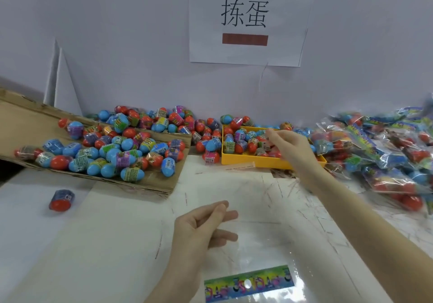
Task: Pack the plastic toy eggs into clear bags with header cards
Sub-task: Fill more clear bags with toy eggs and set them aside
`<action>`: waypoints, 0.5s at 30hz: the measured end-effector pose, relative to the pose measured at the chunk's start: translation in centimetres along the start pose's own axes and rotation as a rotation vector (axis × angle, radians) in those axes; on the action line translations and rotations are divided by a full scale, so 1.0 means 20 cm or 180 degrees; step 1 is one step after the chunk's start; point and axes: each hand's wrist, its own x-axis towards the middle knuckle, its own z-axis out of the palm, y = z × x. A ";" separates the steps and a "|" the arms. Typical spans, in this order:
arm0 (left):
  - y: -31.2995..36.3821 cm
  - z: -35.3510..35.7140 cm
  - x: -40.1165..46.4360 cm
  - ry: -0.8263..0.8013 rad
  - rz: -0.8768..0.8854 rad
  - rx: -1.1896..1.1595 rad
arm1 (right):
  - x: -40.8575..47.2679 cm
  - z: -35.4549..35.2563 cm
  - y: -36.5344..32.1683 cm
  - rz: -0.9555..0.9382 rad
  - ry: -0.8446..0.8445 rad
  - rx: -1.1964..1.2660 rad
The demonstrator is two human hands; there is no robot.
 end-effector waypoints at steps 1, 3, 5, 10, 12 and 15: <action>0.00 0.00 0.01 0.0019 0.0000 0.0004 | 0.10 0.01 0.04 -0.0054 0.0291 -0.0763; -0.01 0.00 0.01 0.0011 0.0028 0.0026 | 0.23 0.04 0.12 -0.0024 0.0318 -0.2285; -0.01 0.00 0.01 0.0001 0.0024 0.0019 | 0.28 0.06 0.16 0.0136 0.0260 -0.2846; 0.00 0.00 0.01 -0.0088 -0.0020 -0.0107 | 0.32 0.04 0.15 0.0136 -0.0329 -0.2632; 0.00 0.00 0.01 -0.0095 0.0020 -0.0100 | 0.31 0.02 0.14 0.0266 -0.0502 -0.2668; 0.00 0.00 0.01 -0.0134 0.0050 -0.0072 | 0.33 0.01 0.12 0.0407 -0.0459 -0.2640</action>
